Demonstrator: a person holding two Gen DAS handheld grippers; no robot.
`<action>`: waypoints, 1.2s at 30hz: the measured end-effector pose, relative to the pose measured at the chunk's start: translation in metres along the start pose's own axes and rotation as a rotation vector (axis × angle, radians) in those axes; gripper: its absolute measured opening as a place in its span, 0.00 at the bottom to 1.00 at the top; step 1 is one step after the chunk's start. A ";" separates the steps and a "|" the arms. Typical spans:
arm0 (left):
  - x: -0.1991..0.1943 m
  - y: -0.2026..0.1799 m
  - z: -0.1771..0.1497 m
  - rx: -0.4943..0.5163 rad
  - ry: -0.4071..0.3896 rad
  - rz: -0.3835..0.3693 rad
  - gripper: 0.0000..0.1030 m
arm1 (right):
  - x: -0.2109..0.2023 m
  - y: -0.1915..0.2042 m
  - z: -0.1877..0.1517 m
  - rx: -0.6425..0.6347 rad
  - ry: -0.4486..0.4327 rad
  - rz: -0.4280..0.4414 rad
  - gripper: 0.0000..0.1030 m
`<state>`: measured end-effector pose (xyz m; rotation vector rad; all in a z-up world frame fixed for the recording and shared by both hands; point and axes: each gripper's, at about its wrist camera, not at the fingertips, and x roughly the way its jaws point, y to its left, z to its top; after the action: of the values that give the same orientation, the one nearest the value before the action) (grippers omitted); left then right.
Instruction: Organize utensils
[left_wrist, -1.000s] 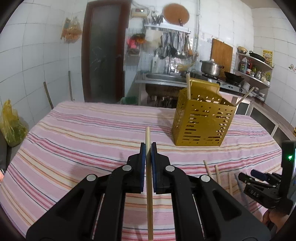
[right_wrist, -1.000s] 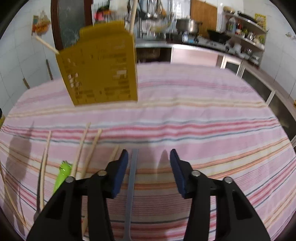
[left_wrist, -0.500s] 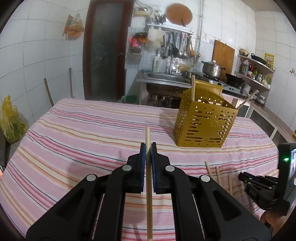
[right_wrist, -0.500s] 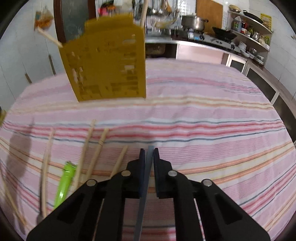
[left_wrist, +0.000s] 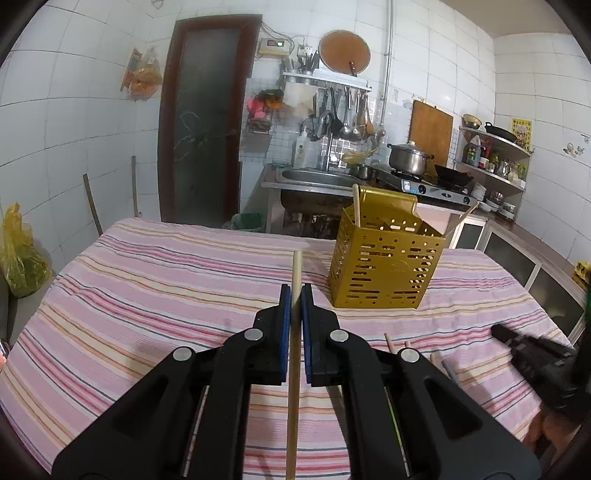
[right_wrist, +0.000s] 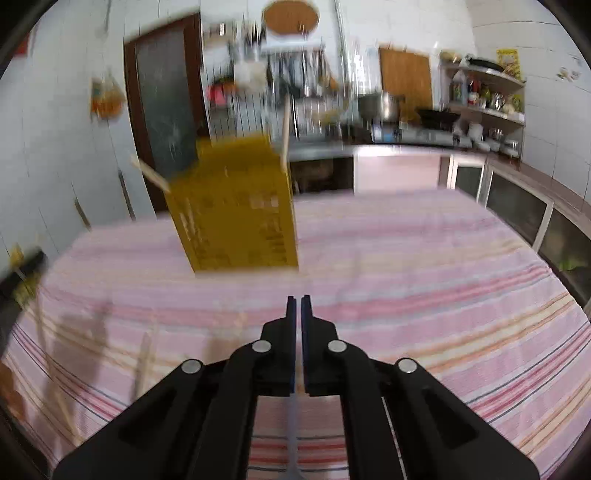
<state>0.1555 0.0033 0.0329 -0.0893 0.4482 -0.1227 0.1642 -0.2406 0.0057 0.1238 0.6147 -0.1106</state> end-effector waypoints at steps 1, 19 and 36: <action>0.003 0.001 -0.001 0.001 0.007 0.005 0.04 | 0.015 0.001 -0.004 -0.012 0.062 -0.011 0.03; 0.031 0.014 -0.004 -0.029 0.093 0.027 0.04 | 0.044 0.011 -0.013 -0.095 0.208 -0.067 0.46; 0.031 0.010 -0.003 -0.019 0.092 0.029 0.05 | 0.051 0.009 -0.006 -0.048 0.240 -0.026 0.07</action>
<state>0.1825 0.0084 0.0157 -0.0964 0.5425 -0.0943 0.2035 -0.2344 -0.0284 0.0827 0.8576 -0.1065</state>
